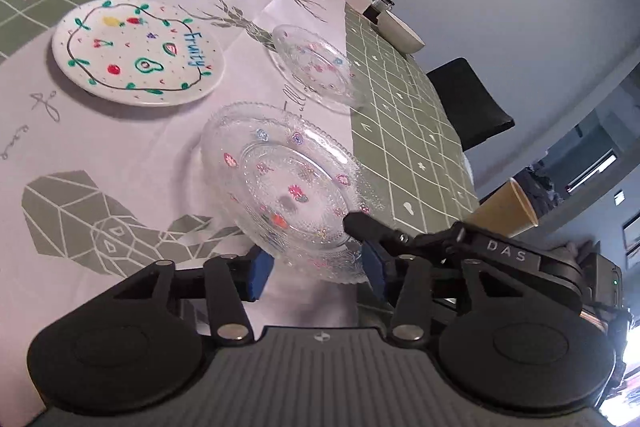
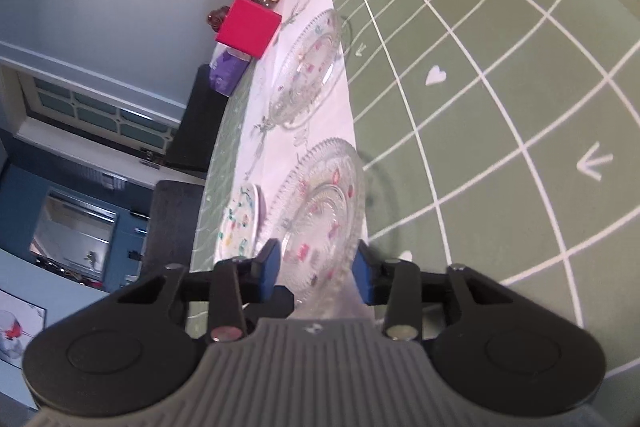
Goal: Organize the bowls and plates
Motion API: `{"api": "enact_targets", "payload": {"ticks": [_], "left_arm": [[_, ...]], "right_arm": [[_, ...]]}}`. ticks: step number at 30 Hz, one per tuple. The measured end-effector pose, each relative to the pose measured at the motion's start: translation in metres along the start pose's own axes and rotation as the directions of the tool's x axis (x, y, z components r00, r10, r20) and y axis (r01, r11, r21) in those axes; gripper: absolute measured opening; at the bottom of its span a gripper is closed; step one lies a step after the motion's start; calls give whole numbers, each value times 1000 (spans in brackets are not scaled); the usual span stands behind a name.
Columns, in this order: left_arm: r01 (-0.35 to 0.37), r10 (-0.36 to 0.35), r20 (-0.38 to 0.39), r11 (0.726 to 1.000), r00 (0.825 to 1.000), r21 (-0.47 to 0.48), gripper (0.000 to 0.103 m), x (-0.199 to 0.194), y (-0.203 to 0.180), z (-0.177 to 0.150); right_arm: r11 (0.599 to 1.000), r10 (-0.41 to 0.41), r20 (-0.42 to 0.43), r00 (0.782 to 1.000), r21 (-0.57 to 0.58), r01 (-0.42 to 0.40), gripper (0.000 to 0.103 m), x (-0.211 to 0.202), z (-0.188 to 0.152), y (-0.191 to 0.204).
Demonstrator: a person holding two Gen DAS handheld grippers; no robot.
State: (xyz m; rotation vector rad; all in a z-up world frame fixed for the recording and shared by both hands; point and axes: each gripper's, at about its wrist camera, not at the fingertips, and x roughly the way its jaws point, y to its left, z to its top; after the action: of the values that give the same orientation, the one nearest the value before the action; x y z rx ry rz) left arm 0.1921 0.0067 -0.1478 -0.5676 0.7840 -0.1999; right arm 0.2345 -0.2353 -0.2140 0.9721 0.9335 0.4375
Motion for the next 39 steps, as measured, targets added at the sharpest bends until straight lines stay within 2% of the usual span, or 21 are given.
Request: {"api": "enact_targets", "payload": {"ticks": [1, 3, 7, 10, 12, 15, 17, 18, 19, 23, 26, 29, 33, 39], "left_arm": [[-2, 2, 10, 1000, 1000, 10, 53, 0, -1, -1], [6, -6, 10, 1000, 1000, -10, 52, -1, 3, -2], [46, -43, 34, 995, 998, -87, 50, -3, 15, -2], [82, -69, 72, 977, 995, -195, 50, -4, 31, -3], [88, -67, 97, 970, 993, -227, 50, -6, 38, -3], [37, -1, 158, 974, 987, -224, 47, -11, 39, -4], [7, 34, 170, 972, 985, -234, 32, -12, 40, -6], [-9, 50, 168, 971, 985, -239, 20, -12, 41, -6], [-15, 58, 172, 970, 983, -243, 17, -12, 42, -6], [10, 34, 161, 964, 986, -266, 15, -15, 46, -9], [-16, 56, 159, 970, 986, -241, 16, -21, 37, -14], [-26, 61, 153, 974, 986, -223, 16, -29, 30, -20], [-26, 57, 154, 981, 986, -193, 17, -44, 21, -26], [-14, 37, 134, 986, 990, -169, 17, -75, 15, -37]], "right_arm": [[1000, 10, 2, 1000, 27, -10, 8, 2, -4, -4], [1000, -2, 24, 1000, 4, 2, 10, 3, -8, 0], [999, 9, 40, 999, 39, -10, 10, 2, -11, -3], [997, 15, 45, 999, 74, -18, 10, 0, -14, -6], [996, 16, 35, 999, 88, -19, 10, 0, -17, -6], [993, 34, 0, 999, 112, -34, 10, 2, -22, -4], [993, 40, -7, 999, 108, -40, 10, 3, -26, -2], [994, 35, -4, 999, 105, -34, 10, 2, -27, 0], [994, 32, -1, 1000, 107, -31, 10, 2, -28, 0], [991, 23, 7, 1000, 135, -24, 9, -1, -31, -3], [989, 5, 5, 1000, 147, -6, 10, -9, -34, 0], [994, -22, -7, 1000, 108, 22, 10, -20, -38, 6], [994, -12, 2, 1000, 110, 12, 10, -34, -45, 9], [999, -44, 31, 999, -7, 45, 12, -64, -72, 30]]}}
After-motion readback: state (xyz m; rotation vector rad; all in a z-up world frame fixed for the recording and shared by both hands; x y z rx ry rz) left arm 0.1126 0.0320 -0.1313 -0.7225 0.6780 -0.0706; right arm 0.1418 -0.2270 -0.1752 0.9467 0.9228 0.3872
